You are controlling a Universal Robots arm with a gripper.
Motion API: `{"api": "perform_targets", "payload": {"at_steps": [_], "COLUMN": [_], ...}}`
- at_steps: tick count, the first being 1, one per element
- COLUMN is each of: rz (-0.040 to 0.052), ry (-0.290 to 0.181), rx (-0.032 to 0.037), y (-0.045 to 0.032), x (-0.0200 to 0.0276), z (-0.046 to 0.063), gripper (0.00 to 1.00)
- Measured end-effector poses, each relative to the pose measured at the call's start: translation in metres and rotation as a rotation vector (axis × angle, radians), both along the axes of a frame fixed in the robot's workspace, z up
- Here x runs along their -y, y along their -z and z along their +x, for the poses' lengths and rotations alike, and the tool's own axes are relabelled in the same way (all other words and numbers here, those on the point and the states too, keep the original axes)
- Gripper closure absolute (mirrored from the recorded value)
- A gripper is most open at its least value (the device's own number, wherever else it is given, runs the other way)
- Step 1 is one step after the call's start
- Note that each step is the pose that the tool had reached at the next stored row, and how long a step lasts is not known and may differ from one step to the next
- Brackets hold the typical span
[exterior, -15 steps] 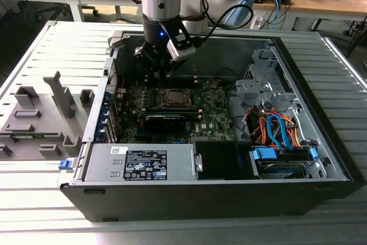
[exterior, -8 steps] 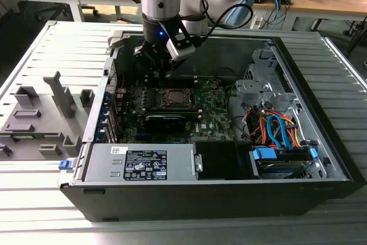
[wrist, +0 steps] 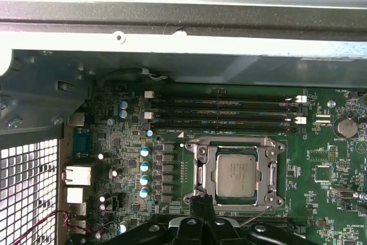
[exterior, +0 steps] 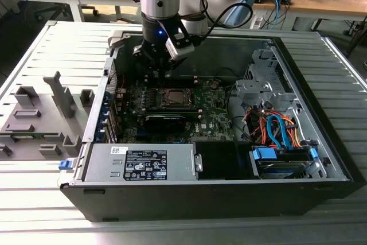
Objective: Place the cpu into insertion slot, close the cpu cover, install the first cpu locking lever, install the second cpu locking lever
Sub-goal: 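Install the first cpu locking lever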
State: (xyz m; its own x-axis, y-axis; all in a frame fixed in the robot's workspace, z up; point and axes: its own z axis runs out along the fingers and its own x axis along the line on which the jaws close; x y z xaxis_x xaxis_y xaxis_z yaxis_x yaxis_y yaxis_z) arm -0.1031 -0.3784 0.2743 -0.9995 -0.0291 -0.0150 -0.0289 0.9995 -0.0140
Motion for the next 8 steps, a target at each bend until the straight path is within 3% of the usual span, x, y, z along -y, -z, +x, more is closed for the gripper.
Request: {"api": "perform_targets", "payload": {"at_steps": [8], "rz": [0.0000], "ry": [0.000], "rx": [0.0000], "y": [-0.0020], "x": [0.0000], "z": [-0.0004], "gripper": [0.89]}}
